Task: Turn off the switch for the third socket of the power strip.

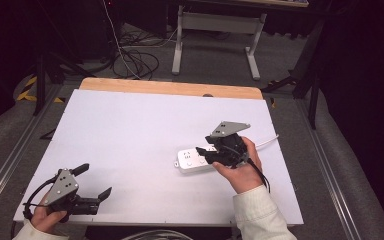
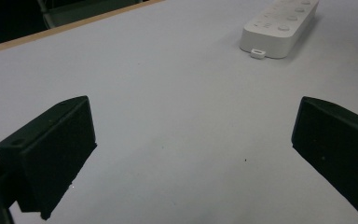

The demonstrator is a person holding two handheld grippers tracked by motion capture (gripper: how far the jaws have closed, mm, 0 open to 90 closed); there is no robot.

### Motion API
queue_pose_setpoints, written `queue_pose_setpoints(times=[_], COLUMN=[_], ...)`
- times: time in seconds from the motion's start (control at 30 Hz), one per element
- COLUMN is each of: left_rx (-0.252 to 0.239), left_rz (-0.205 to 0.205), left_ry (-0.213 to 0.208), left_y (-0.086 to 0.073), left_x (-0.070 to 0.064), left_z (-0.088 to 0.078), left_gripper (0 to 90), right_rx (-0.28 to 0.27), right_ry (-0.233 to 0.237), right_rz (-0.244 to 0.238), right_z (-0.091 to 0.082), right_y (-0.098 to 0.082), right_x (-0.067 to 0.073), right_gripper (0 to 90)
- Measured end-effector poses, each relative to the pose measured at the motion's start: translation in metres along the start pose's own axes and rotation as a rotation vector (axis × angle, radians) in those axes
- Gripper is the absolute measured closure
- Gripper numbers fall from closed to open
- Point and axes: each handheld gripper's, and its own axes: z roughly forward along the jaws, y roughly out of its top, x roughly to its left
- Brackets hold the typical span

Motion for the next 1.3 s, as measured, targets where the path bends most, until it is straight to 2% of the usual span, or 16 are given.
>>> queue_pose_setpoints(times=[0.1,0.27,0.43,0.6,0.77,0.93,1.13,1.3], left_rx=[0.002,0.009,0.005,0.002,0.000,-0.012,-0.022,-0.022], left_rz=[-0.003,0.009,-0.007,-0.004,-0.005,-0.015,-0.034,-0.019], left_ry=[-0.005,-0.012,-0.012,-0.011,-0.010,-0.004,-0.012,-0.005], left_y=[0.000,0.002,0.002,0.002,0.003,0.003,0.004,0.005], left_x=[0.000,0.000,0.001,0.001,0.001,0.002,0.003,0.003], left_z=[0.000,-0.001,-0.001,-0.002,-0.002,-0.003,-0.004,-0.005], left_gripper=[0.2,0.2,0.2,0.2,0.2,0.1,0.1,0.1], right_rx=[-0.021,-0.054,-0.076,-0.100,-0.166,-0.171,-0.195,-0.205], right_ry=[-0.010,-0.009,-0.008,-0.019,0.025,0.013,0.027,0.040], right_rz=[0.000,0.017,0.036,0.055,0.080,0.101,0.119,0.132], right_z=[-0.008,-0.020,-0.029,-0.039,-0.049,-0.055,-0.060,-0.060], right_y=[-0.001,-0.007,-0.016,-0.028,-0.042,-0.058,-0.076,-0.089], right_x=[0.000,0.000,-0.001,-0.001,-0.002,-0.005,-0.006,-0.005], right_gripper=[42.3,39.7,36.0,33.7,31.9,31.4,28.0,26.0])
